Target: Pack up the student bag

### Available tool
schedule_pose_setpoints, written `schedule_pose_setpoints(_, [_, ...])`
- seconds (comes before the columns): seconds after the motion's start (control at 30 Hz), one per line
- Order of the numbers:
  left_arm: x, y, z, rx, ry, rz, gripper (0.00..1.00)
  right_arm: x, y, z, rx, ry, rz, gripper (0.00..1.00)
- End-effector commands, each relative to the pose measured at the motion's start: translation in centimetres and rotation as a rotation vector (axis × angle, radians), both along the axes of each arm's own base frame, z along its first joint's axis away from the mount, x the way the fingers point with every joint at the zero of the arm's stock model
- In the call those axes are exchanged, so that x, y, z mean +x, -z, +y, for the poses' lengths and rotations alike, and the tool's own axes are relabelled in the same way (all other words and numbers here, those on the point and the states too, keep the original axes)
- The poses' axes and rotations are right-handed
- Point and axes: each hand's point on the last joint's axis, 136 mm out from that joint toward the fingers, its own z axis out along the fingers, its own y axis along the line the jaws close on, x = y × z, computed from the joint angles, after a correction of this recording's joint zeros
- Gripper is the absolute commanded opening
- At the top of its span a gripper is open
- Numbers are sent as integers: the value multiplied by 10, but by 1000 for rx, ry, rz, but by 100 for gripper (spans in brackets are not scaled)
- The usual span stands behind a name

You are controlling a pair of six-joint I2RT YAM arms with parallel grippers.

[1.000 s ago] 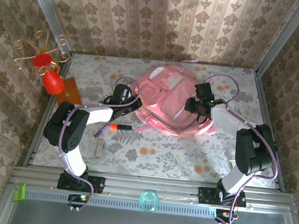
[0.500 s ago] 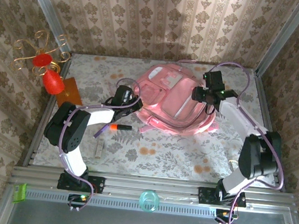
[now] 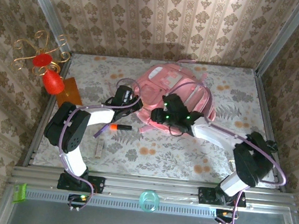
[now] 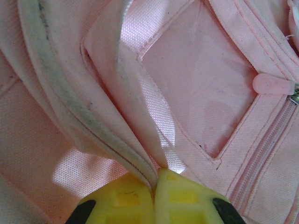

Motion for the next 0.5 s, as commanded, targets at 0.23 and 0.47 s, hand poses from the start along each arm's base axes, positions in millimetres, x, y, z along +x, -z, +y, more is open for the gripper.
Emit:
schedule_pose_setpoints(0.23, [-11,-12,-8,-23,68,-16,0,11,33,38,113,183,75,32])
schedule_pose_setpoints(0.47, [-12,-16,-10,-41,75,-20,0,18,52,27,61,275,67,32])
